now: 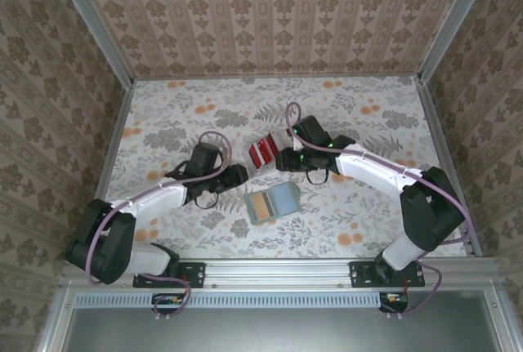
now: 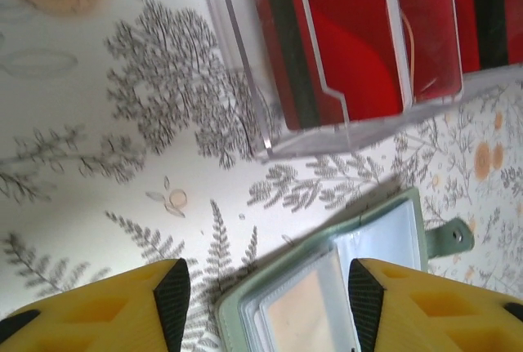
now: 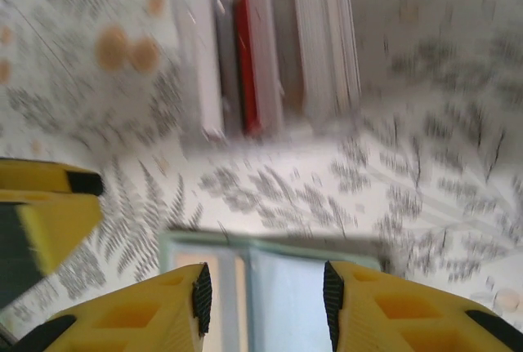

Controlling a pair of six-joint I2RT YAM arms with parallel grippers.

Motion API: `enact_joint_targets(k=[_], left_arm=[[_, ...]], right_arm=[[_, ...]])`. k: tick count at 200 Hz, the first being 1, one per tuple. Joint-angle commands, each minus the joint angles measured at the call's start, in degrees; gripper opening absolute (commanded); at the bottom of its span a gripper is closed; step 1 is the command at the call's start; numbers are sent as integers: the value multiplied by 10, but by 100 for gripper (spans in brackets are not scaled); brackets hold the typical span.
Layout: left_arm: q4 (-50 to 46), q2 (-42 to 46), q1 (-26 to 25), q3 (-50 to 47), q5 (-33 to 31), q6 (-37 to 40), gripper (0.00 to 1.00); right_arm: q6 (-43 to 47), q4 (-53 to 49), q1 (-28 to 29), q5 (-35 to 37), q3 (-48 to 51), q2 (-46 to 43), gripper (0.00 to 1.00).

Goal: Put the credit cards into the card holder
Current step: Pick up the credit card from the storage box.

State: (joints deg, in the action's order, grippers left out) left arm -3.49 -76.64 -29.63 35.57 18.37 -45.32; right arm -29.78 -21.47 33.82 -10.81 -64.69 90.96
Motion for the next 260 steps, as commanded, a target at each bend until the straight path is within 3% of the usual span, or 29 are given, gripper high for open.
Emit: enact_joint_targets(k=[1, 90, 160, 207, 260], left_arm=[[-24, -18, 20, 28, 18, 25, 57], [-23, -160, 54, 156, 60, 57, 57], [6, -230, 53, 179, 85, 53, 56], [14, -247, 49, 181, 88, 49, 56], [24, -253, 48, 172, 89, 46, 56]], right_arm=[[47, -45, -19, 26, -64, 26, 43], [82, -82, -40, 7, -219, 199, 44], [73, -74, -32, -56, -235, 208, 44], [76, -83, -24, -53, -252, 227, 44], [91, -120, -24, 5, -268, 250, 44]])
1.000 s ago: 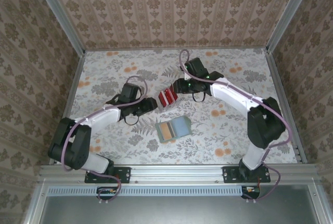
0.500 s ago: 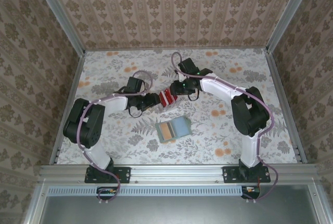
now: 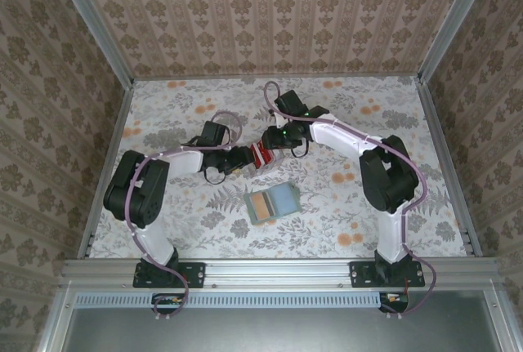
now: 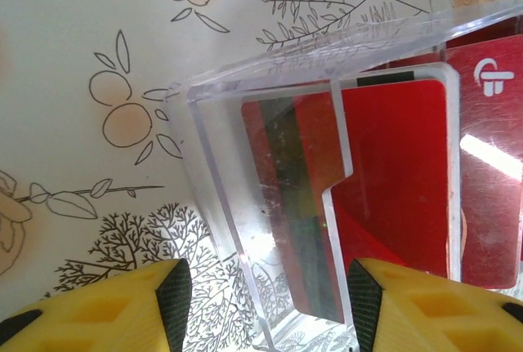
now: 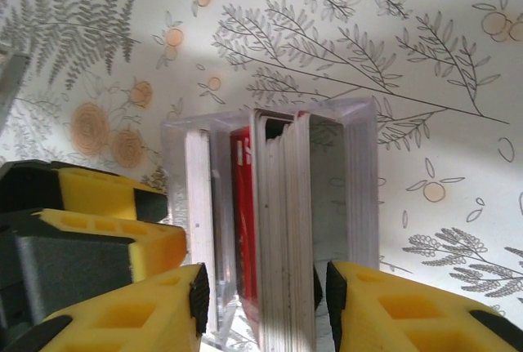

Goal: Put the credit cards into the card holder
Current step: Pick up the credit card from the storage box.

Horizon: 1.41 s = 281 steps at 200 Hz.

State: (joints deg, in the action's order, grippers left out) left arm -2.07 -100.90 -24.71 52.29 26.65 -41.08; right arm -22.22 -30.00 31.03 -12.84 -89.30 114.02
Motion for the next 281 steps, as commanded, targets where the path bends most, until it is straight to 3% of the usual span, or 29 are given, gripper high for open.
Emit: enact_joint_targets(k=[1, 67, 183, 245, 281], left_arm=[[11, -11, -1, 5, 6, 3, 56], [15, -20, -8, 13, 11, -1, 56], [15, -25, -11, 17, 11, -3, 57], [12, -28, -11, 20, 12, -3, 57], [14, -29, -11, 20, 12, -4, 57]], right_arm=[[16, -35, 4, 24, -23, 21, 44], [11, -31, 15, -7, -33, 25, 44], [13, -34, 15, 4, -21, -13, 44], [18, -41, 6, 19, -15, -33, 37], [21, -46, 5, 25, -14, -37, 26]])
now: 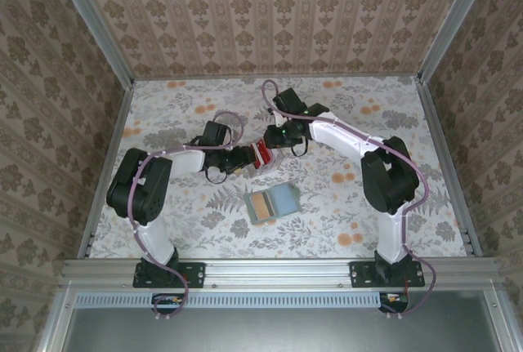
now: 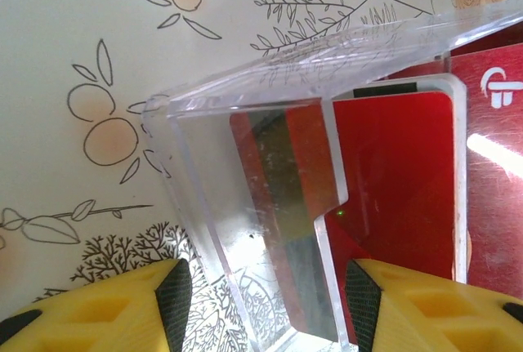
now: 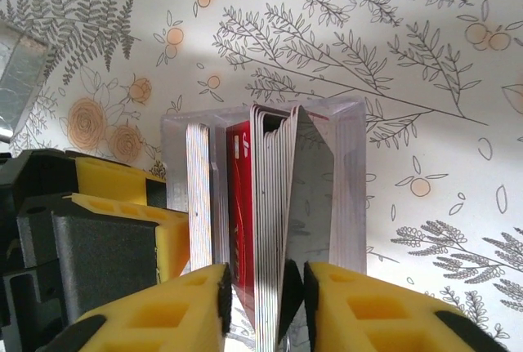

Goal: Put the credit cards into the card holder
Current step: Pick up the credit card from the storage box.

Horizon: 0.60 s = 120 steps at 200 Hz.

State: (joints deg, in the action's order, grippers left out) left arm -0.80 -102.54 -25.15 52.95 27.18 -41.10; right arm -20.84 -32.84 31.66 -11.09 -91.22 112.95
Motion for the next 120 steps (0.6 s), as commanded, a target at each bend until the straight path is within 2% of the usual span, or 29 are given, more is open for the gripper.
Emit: enact_joint_targets(k=[1, 85, 120], left_arm=[[1, -13, -7, 13, 7, -4, 57], [-18, 14, -6, 16, 2, 3, 56], [-32, 57, -6, 21, 0, 11, 56]], right_arm=[[8, -17, -1, 7, 5, -27, 26], [16, -20, -18, 29, 16, -59, 4], [16, 6, -32, 19, 49, -107, 3]])
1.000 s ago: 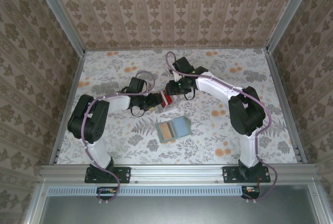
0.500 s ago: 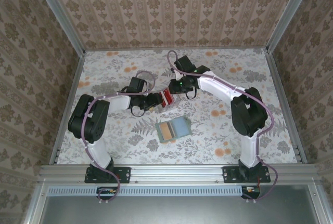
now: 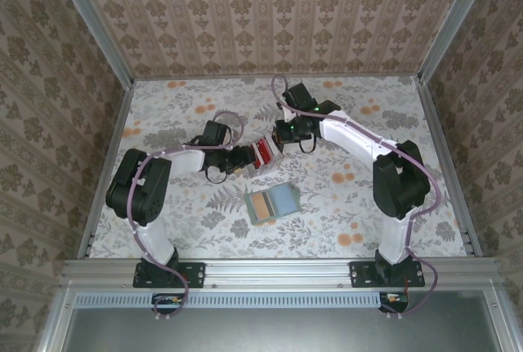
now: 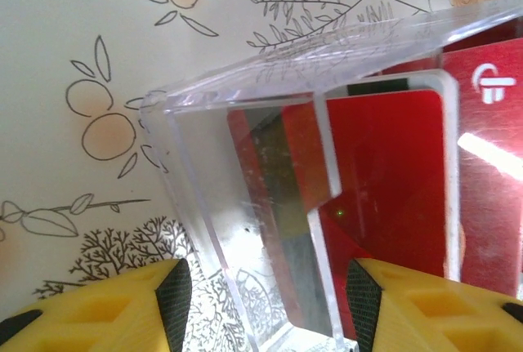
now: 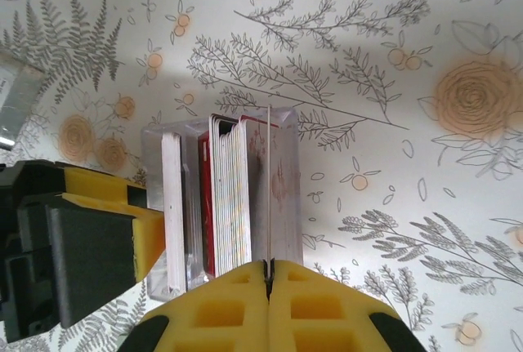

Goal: Put the credit cards into the card holder
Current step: Pick up the credit card from the storage box, then insert the credit card into the card slot.

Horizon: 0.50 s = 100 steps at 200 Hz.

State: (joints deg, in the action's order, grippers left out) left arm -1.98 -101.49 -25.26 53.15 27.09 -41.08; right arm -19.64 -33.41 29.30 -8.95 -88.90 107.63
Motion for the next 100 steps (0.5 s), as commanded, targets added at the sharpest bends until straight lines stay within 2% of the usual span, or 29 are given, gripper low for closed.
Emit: enact_joint_targets(k=[1, 48, 100], left_arm=[[-20, 48, -5, 19, 1, 11, 56], [26, 123, -5, 9, 36, 0, 57], [198, 149, -5, -19, 147, -75, 55]], right_arm=[[3, 13, -9, -4, 27, -56, 3], [-25, 121, -23, -105, 114, -132, 4], [-173, 345, -49, -279, 220, -159, 4]])
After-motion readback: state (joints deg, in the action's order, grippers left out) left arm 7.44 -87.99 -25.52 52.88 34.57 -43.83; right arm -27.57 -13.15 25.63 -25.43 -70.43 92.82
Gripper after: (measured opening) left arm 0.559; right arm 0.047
